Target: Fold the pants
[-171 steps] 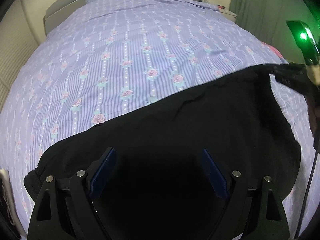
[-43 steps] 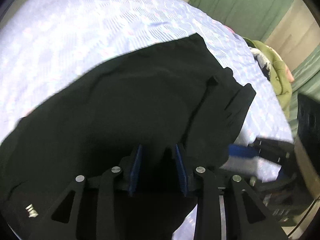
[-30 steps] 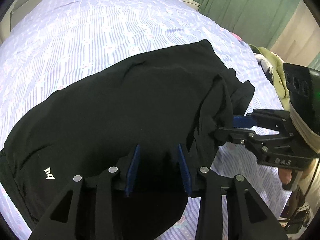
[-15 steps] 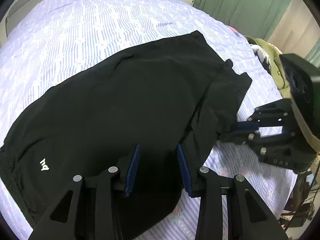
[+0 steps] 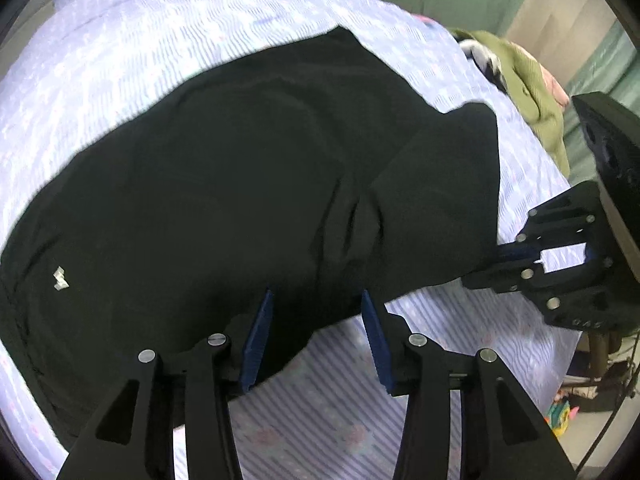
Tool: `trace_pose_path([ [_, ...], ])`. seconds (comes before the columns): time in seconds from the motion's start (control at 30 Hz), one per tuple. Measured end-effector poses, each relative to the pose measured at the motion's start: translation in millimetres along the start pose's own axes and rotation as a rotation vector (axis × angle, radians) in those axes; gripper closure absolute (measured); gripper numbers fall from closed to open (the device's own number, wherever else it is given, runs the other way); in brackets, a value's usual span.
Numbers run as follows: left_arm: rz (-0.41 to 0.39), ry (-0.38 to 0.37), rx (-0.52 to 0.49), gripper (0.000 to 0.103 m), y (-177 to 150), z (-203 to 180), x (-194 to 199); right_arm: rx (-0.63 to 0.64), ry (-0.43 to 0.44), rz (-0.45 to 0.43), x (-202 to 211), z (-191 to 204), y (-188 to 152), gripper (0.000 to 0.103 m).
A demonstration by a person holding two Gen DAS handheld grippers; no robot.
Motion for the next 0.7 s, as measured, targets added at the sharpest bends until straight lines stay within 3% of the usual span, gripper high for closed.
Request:
trace_pose_path([
  [0.2, 0.088, 0.03, 0.053, 0.055, -14.7, 7.2, -30.8, -0.104, 0.001, 0.074, -35.1, -4.5, -21.5, 0.101],
  [0.33, 0.059, 0.04, 0.06, 0.055, -17.8, 6.7, -7.8, -0.222, -0.002, 0.049, -21.9, -10.0, -28.3, 0.097],
  [0.4, 0.013, 0.041, 0.079, 0.049, -22.3, 11.0, 12.6, -0.246, -0.023, 0.003, -5.7, -5.4, -24.0, 0.085],
  [0.43, -0.024, 0.04, 0.105, 0.044, -25.8, 17.6, 29.3, -0.251, -0.073, -0.029, 5.6, -1.3, -18.1, 0.068],
  [0.47, -0.045, 0.045, 0.124, 0.043, -27.1, 22.5, 38.6, -0.255, -0.104, -0.058, 13.3, 2.4, -13.1, 0.058],
  [0.6, -0.136, 0.149, 0.2, 0.041, -39.6, 72.7, 83.7, -0.296, -0.171, -0.164, 35.9, 13.3, 21.1, 0.056],
  [0.7, -0.16, 0.221, 0.163, 0.038, -31.2, 108.2, 95.6, -0.331, -0.208, -0.226, 38.5, 14.0, 51.2, 0.056],
])
Point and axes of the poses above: each gripper's, at about its wrist camera, not at the fingertips, and x roughly against the way its jaws point, z to its left, y to its top, the point moved 4 cm from there along -x, roughly the way its jaws point, and after that the axes turned 1 degree about z, right-handed, at the moved point
